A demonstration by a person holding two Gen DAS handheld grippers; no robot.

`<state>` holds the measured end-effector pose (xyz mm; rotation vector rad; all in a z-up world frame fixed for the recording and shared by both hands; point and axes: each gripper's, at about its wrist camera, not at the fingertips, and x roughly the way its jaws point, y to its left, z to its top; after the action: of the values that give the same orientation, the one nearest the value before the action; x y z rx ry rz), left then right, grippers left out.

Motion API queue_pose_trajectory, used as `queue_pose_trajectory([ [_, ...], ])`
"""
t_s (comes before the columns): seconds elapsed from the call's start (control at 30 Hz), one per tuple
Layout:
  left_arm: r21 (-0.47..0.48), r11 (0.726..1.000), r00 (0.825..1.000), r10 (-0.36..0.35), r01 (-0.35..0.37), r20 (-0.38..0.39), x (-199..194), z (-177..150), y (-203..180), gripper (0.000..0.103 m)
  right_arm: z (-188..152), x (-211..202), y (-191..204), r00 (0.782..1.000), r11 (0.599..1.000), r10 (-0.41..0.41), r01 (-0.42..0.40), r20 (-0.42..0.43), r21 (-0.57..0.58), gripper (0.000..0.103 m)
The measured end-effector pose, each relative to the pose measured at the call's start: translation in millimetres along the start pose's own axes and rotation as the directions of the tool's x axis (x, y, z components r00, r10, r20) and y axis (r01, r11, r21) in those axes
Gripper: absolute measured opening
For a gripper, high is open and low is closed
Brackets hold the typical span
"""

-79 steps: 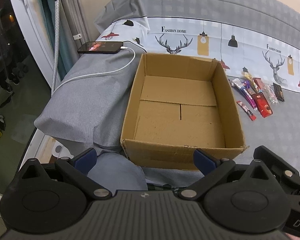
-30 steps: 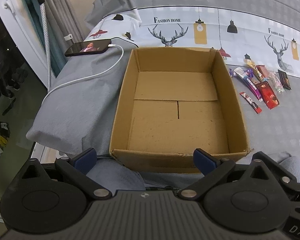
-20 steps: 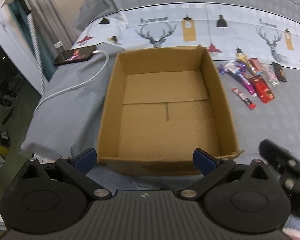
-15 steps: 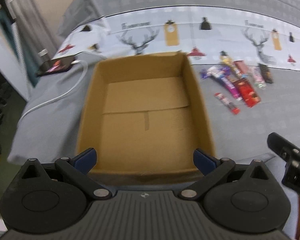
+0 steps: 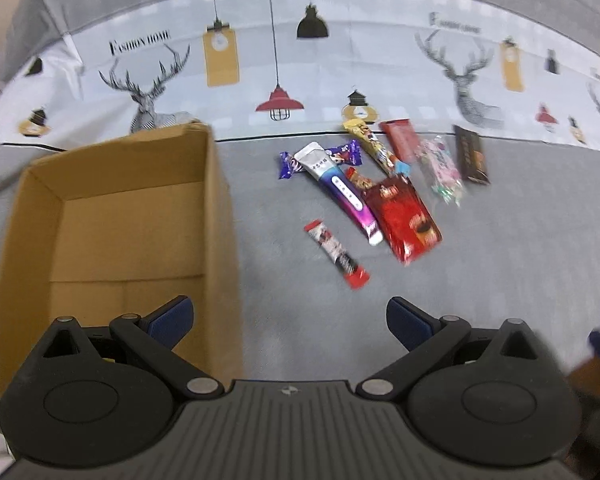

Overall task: Organize snacks
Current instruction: 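Grasp the white-purple tube with left while right grasps the red coffee pouch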

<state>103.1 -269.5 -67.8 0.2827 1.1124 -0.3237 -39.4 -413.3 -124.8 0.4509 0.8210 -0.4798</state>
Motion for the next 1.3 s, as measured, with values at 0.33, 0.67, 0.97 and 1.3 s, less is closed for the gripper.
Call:
queue_pose_trajectory([
  [0.33, -0.089, 0.992, 0.988, 0.075, -0.087, -0.135, 126.6, 78.4, -26.2, 0.103, 16.0, 175.5, 16.1, 0.948, 0.961, 0.211, -0.245, -0.240, -0.124, 0.103],
  [0.67, -0.166, 0.983, 0.970, 0.032, -0.074, -0.241, 213.2, 109.1, -32.9, 0.103, 30.4, 274.0, 60.6, 0.945, 0.921, 0.211, -0.278, -0.248, -0.275, 0.103],
  [0.97, -0.282, 0.959, 0.951, -0.060, -0.029, -0.304, 253.9, 115.5, -16.8, 0.103, 17.4, 273.6, 55.4, 0.951, 0.895, 0.257, -0.301, -0.172, -0.328, 0.102],
  [1.3, -0.264, 0.961, 0.936, -0.012, -0.087, -0.353, 259.6, 105.6, -7.2, 0.103, 14.7, 276.5, 68.2, 0.967, 0.903, 0.196, -0.243, -0.163, -0.354, 0.102],
])
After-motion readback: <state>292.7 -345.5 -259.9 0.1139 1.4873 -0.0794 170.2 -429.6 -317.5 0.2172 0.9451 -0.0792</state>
